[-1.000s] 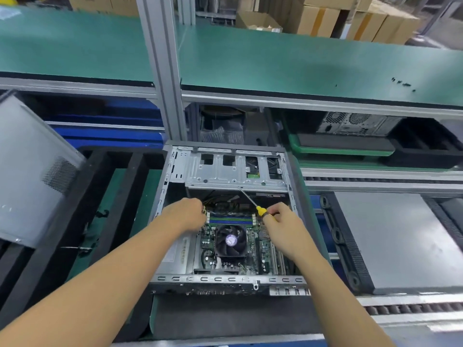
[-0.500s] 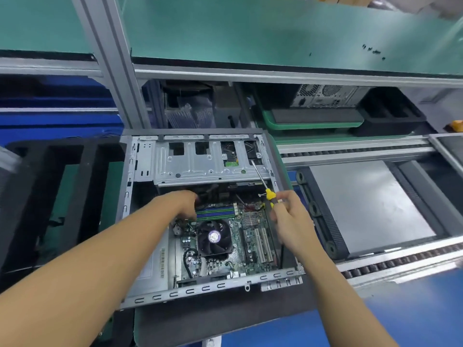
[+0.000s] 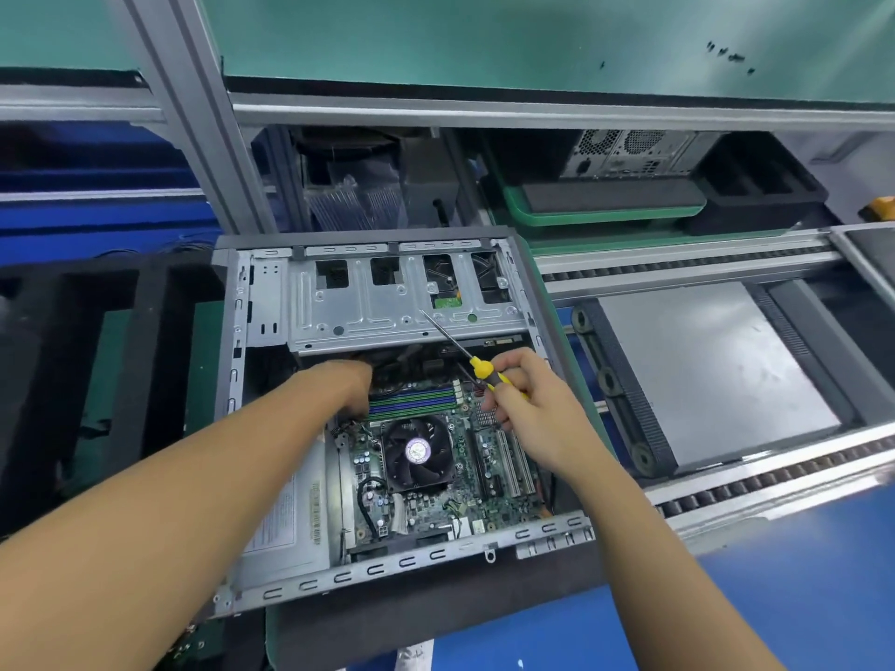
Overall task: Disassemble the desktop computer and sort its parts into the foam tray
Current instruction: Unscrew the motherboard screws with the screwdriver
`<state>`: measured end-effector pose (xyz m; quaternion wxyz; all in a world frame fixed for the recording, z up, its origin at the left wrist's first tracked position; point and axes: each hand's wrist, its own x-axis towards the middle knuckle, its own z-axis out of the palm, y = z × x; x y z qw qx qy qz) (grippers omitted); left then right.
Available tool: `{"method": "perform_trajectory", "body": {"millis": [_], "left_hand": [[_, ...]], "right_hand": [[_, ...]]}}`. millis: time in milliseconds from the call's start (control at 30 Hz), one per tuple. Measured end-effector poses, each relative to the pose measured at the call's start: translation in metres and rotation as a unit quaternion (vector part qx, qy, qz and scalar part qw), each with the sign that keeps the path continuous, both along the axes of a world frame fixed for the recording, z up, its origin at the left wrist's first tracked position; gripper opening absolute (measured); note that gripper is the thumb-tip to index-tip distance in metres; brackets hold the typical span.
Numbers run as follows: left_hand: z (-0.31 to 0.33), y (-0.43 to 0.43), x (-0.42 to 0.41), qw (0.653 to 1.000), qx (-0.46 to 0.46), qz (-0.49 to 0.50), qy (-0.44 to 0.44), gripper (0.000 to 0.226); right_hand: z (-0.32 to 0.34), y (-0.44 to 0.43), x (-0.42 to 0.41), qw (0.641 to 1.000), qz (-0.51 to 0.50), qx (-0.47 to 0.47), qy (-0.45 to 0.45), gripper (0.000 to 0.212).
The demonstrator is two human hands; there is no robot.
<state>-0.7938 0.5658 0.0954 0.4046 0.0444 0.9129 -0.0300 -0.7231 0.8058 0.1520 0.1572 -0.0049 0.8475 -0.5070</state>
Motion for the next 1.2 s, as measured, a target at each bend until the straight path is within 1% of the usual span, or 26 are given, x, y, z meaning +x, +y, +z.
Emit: {"method": "perform_trajectory", "body": {"millis": [100, 133, 233, 333, 400, 433, 500, 600, 700, 800, 867, 933, 967, 1033, 1133, 1200], "left_hand": [[-0.004, -0.002, -0.003, 1.0, 0.004, 0.011, 0.013, 0.015], [-0.005, -0.003, -0.004, 1.0, 0.007, 0.022, 0.019, 0.016], [-0.008, -0.008, -0.008, 0.997, 0.021, 0.073, 0.004, 0.035], [-0.009, -0.011, -0.011, 0.995, 0.032, 0.096, -0.024, 0.057], [-0.008, -0.009, -0.011, 0.993, 0.044, 0.102, -0.047, 0.066], [-0.008, -0.009, -0.011, 0.992, 0.052, 0.102, -0.056, 0.067], [-0.007, -0.008, -0.011, 0.992, 0.059, 0.099, -0.053, 0.058], [-0.006, -0.009, -0.01, 0.994, 0.053, 0.096, -0.023, 0.042], [-0.003, -0.008, -0.007, 0.993, 0.056, 0.1, -0.003, 0.029], [0.001, -0.008, -0.004, 0.991, 0.081, 0.101, 0.013, 0.028], [0.005, -0.008, 0.0, 0.991, 0.101, 0.091, 0.006, 0.035], [0.014, -0.008, 0.004, 0.987, 0.139, 0.082, -0.003, 0.058], [0.019, -0.007, 0.006, 0.984, 0.164, 0.074, -0.014, 0.064], [0.031, -0.001, 0.014, 0.979, 0.189, 0.035, -0.068, 0.068], [0.044, 0.016, 0.032, 0.981, 0.138, -0.031, -0.133, 0.088], [0.05, 0.029, 0.044, 0.985, 0.106, -0.052, -0.129, 0.085]], "right_hand": [[-0.003, -0.002, -0.003, 1.0, 0.005, -0.016, 0.002, 0.018], [-0.005, -0.002, -0.004, 1.0, 0.003, -0.026, 0.005, 0.019], [-0.009, -0.005, -0.004, 0.999, -0.009, -0.052, 0.011, 0.021], [-0.012, -0.007, -0.001, 0.995, -0.033, -0.093, 0.022, 0.018], [-0.013, -0.007, 0.0, 0.991, -0.053, -0.118, 0.032, 0.016], [-0.013, -0.007, 0.001, 0.989, -0.061, -0.128, 0.035, 0.015], [-0.014, -0.007, 0.001, 0.985, -0.073, -0.149, 0.038, 0.014], [-0.014, -0.004, -0.001, 0.979, -0.093, -0.175, 0.044, 0.015], [-0.014, 0.0, -0.002, 0.963, -0.125, -0.235, 0.037, 0.018], [-0.013, 0.003, -0.003, 0.946, -0.147, -0.288, 0.032, 0.017], [-0.013, 0.003, -0.003, 0.947, -0.143, -0.285, 0.03, 0.016], [-0.014, 0.003, -0.001, 0.954, -0.129, -0.268, 0.029, 0.016], [-0.014, 0.002, 0.0, 0.958, -0.123, -0.258, 0.031, 0.016], [-0.015, 0.0, 0.001, 0.964, -0.114, -0.237, 0.038, 0.015], [-0.016, -0.002, 0.003, 0.969, -0.104, -0.219, 0.04, 0.017], [-0.019, -0.003, 0.005, 0.971, -0.099, -0.215, 0.033, 0.02]]}}
